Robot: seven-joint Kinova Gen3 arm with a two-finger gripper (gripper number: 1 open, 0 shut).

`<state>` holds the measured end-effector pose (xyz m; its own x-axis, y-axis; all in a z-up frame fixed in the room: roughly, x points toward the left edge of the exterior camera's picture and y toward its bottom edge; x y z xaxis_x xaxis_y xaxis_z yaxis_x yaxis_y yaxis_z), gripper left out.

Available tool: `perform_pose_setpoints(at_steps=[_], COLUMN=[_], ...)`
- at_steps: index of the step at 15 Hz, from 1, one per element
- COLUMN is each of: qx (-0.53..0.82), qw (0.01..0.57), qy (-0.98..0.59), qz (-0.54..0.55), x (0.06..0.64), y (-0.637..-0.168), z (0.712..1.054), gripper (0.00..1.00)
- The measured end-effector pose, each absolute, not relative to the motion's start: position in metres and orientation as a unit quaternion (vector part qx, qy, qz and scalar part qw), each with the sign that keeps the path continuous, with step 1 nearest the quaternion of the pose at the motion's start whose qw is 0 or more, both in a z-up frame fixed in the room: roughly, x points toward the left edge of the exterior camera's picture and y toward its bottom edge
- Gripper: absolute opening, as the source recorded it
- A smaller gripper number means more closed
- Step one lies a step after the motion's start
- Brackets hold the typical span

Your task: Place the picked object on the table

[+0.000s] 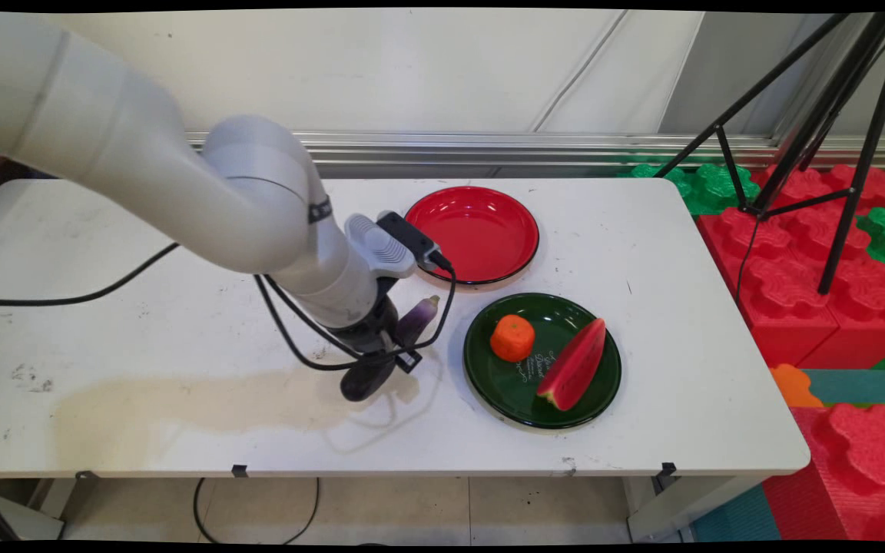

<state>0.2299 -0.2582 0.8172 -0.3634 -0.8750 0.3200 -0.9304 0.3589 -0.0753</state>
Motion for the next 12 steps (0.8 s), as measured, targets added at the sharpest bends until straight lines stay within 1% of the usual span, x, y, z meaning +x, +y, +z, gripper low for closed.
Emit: perform_pose_setpoints(at_steps=[6, 7, 12], qx=[0.555, 0.554, 0.543], qw=[0.111, 0.112, 0.120], qy=[-0.816, -0.816, -0.822], qz=[0.119, 0.119, 0.126], x=[0.227, 0.227, 0.228], y=[-0.275, -0.277, -0.284], z=[0.799, 0.798, 0.799], gripper=[0.00, 1.00, 1.00])
